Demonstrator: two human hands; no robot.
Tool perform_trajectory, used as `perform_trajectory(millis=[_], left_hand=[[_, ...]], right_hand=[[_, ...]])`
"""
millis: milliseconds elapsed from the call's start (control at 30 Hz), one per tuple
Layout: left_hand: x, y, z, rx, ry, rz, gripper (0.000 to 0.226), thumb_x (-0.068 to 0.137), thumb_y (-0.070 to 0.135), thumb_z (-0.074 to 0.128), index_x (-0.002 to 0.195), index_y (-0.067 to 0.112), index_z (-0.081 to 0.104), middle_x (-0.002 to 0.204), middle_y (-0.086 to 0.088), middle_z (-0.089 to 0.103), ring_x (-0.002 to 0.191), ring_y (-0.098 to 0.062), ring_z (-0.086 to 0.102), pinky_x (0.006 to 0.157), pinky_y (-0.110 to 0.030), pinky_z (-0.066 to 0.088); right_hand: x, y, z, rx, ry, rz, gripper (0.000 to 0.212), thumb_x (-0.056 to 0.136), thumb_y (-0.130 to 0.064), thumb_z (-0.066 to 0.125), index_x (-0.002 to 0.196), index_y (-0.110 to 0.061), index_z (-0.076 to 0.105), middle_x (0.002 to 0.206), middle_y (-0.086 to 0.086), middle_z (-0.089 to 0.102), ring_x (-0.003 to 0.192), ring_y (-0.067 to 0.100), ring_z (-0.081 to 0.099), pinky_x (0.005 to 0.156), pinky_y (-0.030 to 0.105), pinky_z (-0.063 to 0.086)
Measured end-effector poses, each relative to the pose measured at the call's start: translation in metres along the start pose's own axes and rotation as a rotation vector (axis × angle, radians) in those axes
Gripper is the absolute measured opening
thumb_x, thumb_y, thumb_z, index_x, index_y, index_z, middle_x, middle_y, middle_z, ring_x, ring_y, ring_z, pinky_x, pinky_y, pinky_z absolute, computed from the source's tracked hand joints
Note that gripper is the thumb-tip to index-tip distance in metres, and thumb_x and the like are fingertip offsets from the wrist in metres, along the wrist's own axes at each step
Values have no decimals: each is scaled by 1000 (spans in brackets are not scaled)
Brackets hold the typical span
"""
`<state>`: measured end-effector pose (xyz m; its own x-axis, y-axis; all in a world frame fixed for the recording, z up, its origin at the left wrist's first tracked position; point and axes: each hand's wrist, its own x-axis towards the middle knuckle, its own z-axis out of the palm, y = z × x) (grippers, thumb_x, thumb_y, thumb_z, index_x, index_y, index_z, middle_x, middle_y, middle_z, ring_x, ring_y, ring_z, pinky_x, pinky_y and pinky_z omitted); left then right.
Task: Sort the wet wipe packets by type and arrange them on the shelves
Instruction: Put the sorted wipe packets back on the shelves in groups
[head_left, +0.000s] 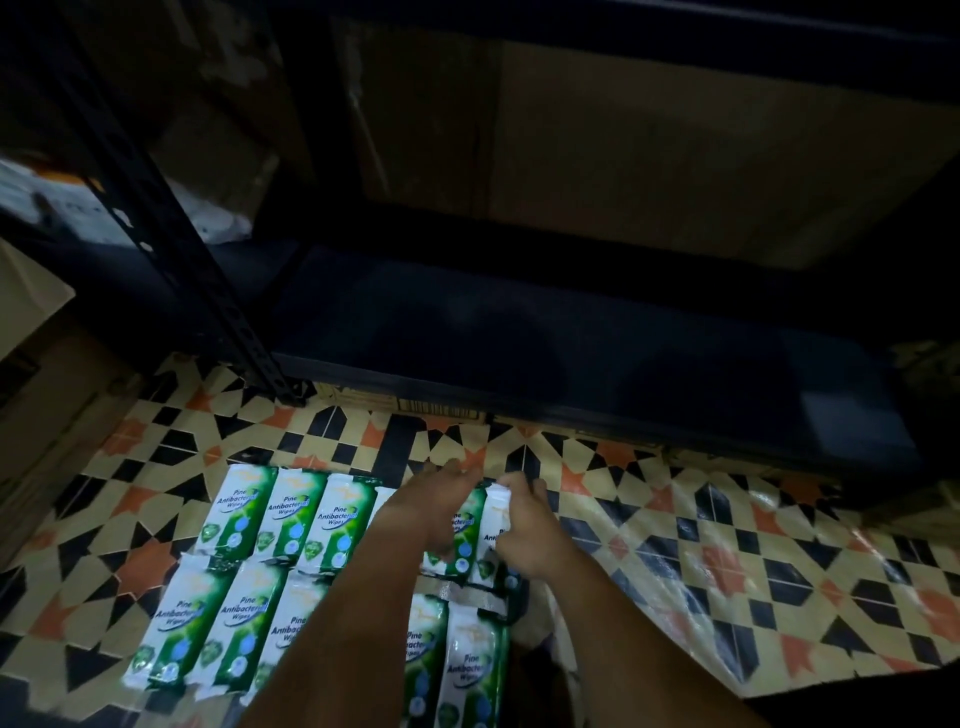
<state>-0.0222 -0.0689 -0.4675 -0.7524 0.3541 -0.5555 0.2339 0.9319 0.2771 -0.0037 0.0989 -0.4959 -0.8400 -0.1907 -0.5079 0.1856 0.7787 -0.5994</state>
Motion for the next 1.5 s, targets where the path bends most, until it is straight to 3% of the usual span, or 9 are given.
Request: perform_trajectory(millis=[133, 233, 433, 567, 667, 900, 1100, 1333, 1500], left_hand=[[2, -2, -3, -173, 46, 30, 114, 75, 4, 80, 159, 34, 9, 133, -4, 38, 125, -33, 48, 95, -44, 51], [3, -6, -1, -332, 38, 33, 97, 81, 5, 75, 156, 35, 22, 121, -1, 36, 121, -31, 48, 98, -40, 48], [-5, -4, -3, -447, 51, 19, 75, 87, 10, 74, 151, 29, 39, 128, -3, 35, 127, -29, 43, 110, -36, 40], [-26, 4, -20, -486, 117, 45, 70, 88, 8, 73, 149, 28, 44, 130, -4, 36, 123, -24, 45, 106, -29, 40], [-45, 9, -37, -528, 207, 71, 67, 86, 10, 75, 144, 33, 50, 124, -2, 39, 116, -19, 48, 98, -24, 41], [-104, 40, -108, -693, 570, 234, 69, 79, 15, 82, 132, 49, 56, 122, 4, 55, 111, -14, 60, 95, -35, 53], [-163, 80, -187, -902, 780, 411, 69, 79, 4, 83, 133, 38, 59, 129, 6, 62, 107, -16, 69, 78, -40, 63], [-216, 117, -274, -922, 1067, 534, 69, 74, 8, 88, 132, 34, 60, 122, 8, 67, 106, -14, 70, 80, -31, 61], [-228, 138, -338, -1047, 1154, 596, 71, 70, 7, 90, 130, 31, 60, 125, -2, 66, 101, -17, 73, 81, -37, 61]], right_hand=[[-2, 0, -4, 37, 2, -18, 62, 85, 7, 50, 140, -18, 35, 127, 6, 27, 115, 27, 45, 92, 32, 44], [-5, 2, -6, 53, -12, -13, 64, 84, 11, 44, 139, -20, 36, 126, 2, 25, 112, 22, 41, 97, 33, 44], [-19, -9, -19, 55, 21, -68, 63, 85, 11, 42, 137, -23, 38, 119, -2, 25, 104, 21, 43, 88, 39, 48], [-41, -19, -37, 46, 50, -134, 61, 86, 7, 41, 139, -22, 38, 121, 0, 27, 114, 21, 41, 96, 36, 43], [-62, -33, -55, 68, 95, -177, 59, 87, 5, 40, 136, -27, 40, 123, -1, 29, 113, 18, 42, 96, 34, 43], [-114, -86, -121, 173, 281, -354, 57, 92, 1, 45, 136, -34, 41, 117, -8, 27, 99, 18, 50, 85, 44, 52], [-162, -141, -193, 246, 488, -550, 59, 90, 4, 50, 139, -28, 44, 128, -5, 28, 105, -6, 43, 81, 7, 44], [-213, -204, -272, 221, 733, -773, 59, 90, 4, 54, 140, -26, 44, 131, -2, 28, 108, -24, 35, 83, -4, 31], [-230, -245, -325, 255, 847, -783, 60, 94, -5, 57, 143, -33, 38, 134, -4, 27, 99, -11, 43, 74, 1, 38]])
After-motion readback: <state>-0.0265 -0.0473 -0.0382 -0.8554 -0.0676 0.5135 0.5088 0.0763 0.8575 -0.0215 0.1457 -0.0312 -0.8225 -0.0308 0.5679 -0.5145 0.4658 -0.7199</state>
